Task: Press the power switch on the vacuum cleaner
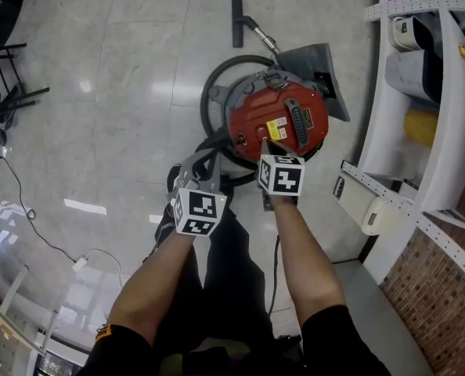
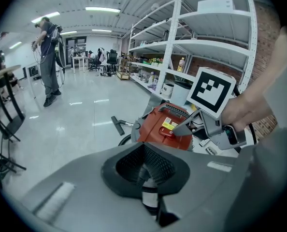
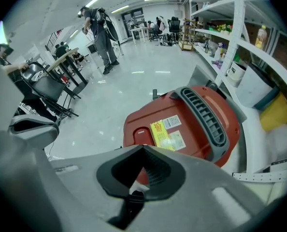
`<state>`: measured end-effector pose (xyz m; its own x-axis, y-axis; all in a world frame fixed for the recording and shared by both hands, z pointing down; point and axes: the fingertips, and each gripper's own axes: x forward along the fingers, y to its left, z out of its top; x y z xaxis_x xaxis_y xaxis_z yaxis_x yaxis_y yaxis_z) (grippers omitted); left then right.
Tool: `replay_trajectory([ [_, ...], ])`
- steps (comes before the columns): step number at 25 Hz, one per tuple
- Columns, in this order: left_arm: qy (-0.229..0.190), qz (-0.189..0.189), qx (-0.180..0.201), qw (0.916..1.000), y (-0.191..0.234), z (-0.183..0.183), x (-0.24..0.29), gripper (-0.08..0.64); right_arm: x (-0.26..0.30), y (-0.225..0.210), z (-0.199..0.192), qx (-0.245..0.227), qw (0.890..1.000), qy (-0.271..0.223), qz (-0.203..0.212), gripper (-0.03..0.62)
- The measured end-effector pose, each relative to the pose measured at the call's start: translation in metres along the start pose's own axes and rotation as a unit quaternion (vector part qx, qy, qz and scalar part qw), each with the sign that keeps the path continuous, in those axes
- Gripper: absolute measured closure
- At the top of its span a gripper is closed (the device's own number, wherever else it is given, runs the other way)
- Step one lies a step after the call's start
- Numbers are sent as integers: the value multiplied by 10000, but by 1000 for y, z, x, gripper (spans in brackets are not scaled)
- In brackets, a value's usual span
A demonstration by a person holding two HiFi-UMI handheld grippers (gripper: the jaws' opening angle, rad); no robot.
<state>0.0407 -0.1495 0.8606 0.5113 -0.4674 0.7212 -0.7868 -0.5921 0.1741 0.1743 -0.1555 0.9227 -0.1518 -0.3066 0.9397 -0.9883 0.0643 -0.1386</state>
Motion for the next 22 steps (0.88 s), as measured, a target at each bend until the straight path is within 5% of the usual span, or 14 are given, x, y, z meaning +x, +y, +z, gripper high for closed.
replay_trajectory([
  [22,-174,3,-342,9993,-2,21,-14,545,10,-6,-9,-420,9951,893,-16,600],
])
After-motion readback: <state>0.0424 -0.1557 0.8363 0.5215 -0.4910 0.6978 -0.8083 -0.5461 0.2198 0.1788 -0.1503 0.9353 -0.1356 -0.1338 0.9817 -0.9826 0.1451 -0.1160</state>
